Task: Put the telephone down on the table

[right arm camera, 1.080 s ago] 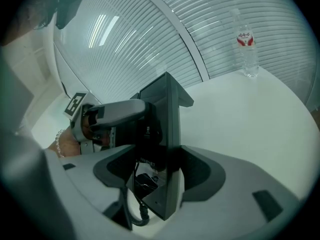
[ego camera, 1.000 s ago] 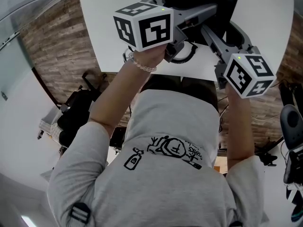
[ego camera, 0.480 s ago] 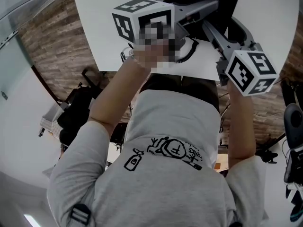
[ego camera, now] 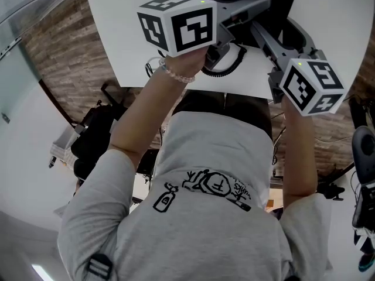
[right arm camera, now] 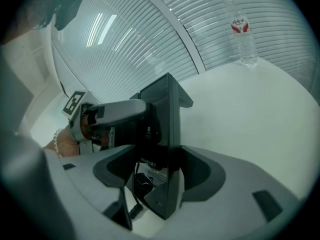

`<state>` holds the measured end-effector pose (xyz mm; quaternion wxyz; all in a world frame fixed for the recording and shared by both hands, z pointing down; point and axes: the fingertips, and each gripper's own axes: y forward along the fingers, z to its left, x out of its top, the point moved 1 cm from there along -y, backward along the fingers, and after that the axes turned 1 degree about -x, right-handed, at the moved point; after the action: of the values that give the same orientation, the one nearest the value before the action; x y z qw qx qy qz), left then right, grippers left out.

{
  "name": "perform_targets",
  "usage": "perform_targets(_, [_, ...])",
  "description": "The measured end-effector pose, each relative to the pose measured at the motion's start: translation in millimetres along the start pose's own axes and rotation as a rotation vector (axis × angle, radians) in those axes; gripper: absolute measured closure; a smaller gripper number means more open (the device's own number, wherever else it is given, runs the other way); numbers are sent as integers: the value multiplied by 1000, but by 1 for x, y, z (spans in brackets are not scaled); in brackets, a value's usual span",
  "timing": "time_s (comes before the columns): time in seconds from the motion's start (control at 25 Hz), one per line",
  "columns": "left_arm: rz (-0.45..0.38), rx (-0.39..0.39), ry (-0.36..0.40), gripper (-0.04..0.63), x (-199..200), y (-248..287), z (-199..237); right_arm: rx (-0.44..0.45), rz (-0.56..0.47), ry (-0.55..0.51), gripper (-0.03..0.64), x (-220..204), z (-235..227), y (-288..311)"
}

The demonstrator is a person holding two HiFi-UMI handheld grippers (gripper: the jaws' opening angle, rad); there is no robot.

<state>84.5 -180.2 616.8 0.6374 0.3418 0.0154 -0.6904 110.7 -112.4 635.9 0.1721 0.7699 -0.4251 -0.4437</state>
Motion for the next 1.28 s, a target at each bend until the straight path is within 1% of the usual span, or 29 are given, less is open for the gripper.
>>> perform_targets(0.52, [4,20,-37,276,-4,2,5,4,-16,14,350,-4,-1,-1])
perform_targets(0.72, [12,27,-36,278,-4,2,5,8,-21,16,350,-3,-2,0])
perform_targets(1.04, [19,44,-33,268,-5,4,12,2,17,29,350,-5,-3,8])
perform_targets(1.16, [-6,77,-10,265,-2,2,14,-23,26,21,350,-3,-7,7])
perform_targets(1.28, [-32,116,-10,256,-2,-8,17,-42,19,3,350,0,-7,1])
